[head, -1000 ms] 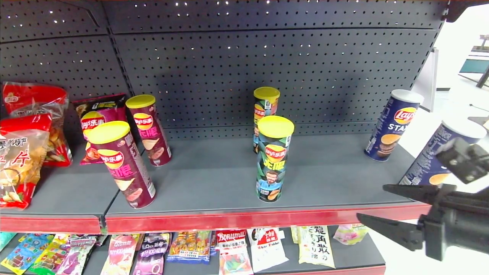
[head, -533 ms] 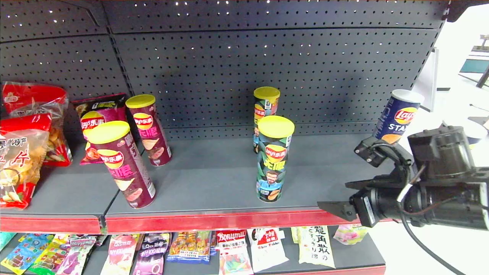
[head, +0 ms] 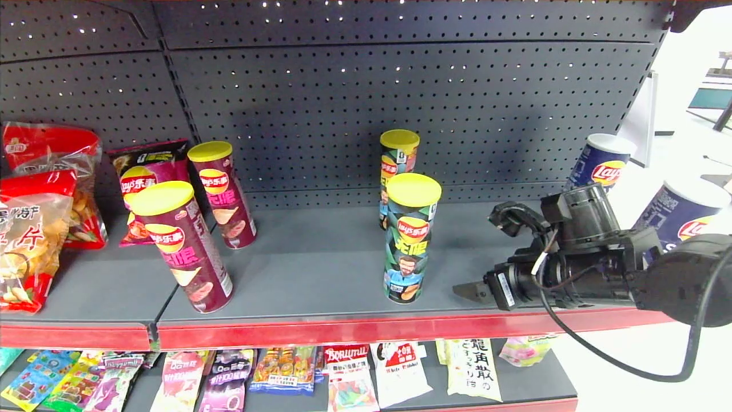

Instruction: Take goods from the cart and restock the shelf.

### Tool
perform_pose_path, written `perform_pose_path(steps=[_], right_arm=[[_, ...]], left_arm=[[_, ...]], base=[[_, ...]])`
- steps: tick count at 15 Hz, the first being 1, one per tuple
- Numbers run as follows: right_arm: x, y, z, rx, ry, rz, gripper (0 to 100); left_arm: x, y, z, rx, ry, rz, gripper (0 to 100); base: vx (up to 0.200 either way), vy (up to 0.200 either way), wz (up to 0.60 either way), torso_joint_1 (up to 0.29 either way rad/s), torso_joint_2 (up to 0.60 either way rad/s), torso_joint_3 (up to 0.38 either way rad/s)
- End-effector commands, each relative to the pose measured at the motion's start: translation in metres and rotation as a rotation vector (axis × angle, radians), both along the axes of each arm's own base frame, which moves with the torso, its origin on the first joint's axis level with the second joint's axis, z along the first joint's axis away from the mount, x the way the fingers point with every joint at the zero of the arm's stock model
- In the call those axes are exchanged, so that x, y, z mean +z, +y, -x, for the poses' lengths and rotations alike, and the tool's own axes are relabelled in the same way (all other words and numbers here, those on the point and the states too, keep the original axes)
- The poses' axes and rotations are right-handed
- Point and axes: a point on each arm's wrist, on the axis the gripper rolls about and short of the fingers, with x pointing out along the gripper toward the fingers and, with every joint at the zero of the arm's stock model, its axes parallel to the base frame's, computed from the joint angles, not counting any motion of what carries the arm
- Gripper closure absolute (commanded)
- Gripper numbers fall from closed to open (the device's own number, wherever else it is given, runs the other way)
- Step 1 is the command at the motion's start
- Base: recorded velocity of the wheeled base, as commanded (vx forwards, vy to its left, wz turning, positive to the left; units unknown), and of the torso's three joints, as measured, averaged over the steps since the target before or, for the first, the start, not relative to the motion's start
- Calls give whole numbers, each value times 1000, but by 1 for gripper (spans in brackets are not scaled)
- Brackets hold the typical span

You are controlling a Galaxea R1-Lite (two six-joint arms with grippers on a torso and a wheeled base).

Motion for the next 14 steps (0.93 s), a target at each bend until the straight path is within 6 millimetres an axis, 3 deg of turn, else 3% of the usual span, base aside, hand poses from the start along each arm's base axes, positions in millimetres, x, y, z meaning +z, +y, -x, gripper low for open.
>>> perform_pose_path(steps=[1, 14], right_arm=[[-7, 6, -8, 5, 15, 9, 0], [-15, 41, -29, 55, 2, 22, 0]], left_arm=[[0, 0, 0, 0, 5, 0, 0], [0, 0, 0, 1, 5, 1, 0]], base=[[0, 0, 0, 0, 0, 0], [0, 0, 0, 0, 0, 0]])
